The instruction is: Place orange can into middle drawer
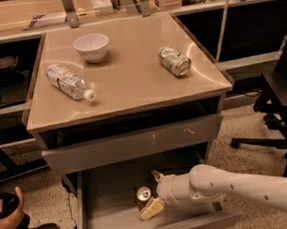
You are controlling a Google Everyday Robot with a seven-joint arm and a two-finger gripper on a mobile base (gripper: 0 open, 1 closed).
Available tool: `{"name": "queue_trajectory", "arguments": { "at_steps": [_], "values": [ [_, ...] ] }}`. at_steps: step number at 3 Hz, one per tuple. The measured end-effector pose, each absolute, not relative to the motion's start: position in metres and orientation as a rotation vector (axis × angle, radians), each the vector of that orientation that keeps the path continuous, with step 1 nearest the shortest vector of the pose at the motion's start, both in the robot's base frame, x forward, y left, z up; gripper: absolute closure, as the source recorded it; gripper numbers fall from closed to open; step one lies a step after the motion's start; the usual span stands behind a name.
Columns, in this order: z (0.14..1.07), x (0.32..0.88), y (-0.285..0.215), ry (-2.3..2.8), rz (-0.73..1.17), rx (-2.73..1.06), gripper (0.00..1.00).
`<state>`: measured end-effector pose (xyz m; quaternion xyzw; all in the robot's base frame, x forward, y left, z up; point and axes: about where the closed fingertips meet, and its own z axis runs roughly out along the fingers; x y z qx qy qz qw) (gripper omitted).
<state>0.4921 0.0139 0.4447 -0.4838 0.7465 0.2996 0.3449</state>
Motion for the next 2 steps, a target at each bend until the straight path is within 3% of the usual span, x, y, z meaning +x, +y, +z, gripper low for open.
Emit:
{"name": "queue_trajectory", "arguments": {
  "at_steps": [2],
  "values": [
    [0.419, 0.489, 0.03, 1.948, 0.827, -1.25, 0.0]
  ]
}}
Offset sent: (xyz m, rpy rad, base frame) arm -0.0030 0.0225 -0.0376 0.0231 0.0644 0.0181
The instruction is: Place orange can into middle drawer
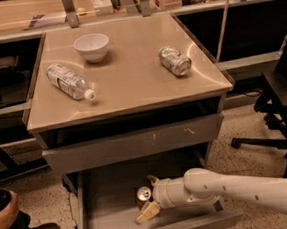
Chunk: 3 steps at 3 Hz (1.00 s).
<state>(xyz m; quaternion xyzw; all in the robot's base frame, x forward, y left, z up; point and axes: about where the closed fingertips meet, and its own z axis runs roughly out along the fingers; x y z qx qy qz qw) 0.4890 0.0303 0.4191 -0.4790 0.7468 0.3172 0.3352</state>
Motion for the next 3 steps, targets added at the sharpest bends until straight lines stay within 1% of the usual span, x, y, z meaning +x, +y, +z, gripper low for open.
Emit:
{"name": "queue_trajectory", "arguments": {
  "at_steps": [1, 3],
  "values": [
    [0.419, 0.4889, 0.0305, 1.948, 0.828, -1.25, 0.19],
    [0.419, 0.4889, 0.0305, 1.948, 0.828, -1.25, 0.66]
  ]
}}
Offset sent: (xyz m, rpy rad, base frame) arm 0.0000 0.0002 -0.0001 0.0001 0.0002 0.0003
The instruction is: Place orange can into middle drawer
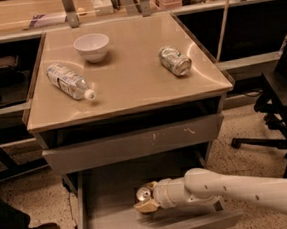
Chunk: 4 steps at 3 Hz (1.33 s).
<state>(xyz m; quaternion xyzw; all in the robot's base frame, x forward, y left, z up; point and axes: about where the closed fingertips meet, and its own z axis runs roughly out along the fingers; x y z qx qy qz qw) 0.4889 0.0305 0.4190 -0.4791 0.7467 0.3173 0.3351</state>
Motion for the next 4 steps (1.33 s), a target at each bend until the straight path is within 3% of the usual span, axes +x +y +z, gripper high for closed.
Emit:
{"name": "queue_trajectory", "arguments": {
  "at_steps": [1, 2, 4],
  "values": [
    [0.423, 0.487, 0.032, 1.949, 0.827, -1.249, 0.89],
    [0.444, 0.483, 0.034, 1.952, 0.819, -1.244, 1.0],
    [0.549, 0.469, 0.031, 1.937, 0.767, -1.208, 1.0]
  ]
}}
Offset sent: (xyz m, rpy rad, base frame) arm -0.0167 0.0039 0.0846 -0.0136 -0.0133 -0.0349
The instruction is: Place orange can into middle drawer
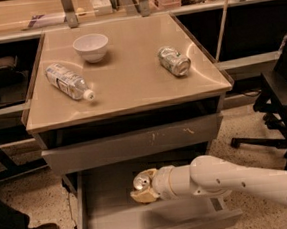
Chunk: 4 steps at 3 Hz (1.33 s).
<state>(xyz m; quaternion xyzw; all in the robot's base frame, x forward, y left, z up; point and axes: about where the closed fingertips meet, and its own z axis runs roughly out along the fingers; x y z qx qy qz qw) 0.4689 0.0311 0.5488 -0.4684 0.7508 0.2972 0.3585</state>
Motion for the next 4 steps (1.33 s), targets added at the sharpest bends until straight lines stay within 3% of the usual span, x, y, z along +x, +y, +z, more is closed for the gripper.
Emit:
{"name": "queue_trajectory", "arguments": {
  "at_steps": [2, 4],
  "values": [
    [0.68, 0.479, 0.028, 1.928, 0.591, -1.263, 1.0],
    [0.723, 0.486, 0.028, 1.893, 0.53, -1.271, 1.0]
  ]
}}
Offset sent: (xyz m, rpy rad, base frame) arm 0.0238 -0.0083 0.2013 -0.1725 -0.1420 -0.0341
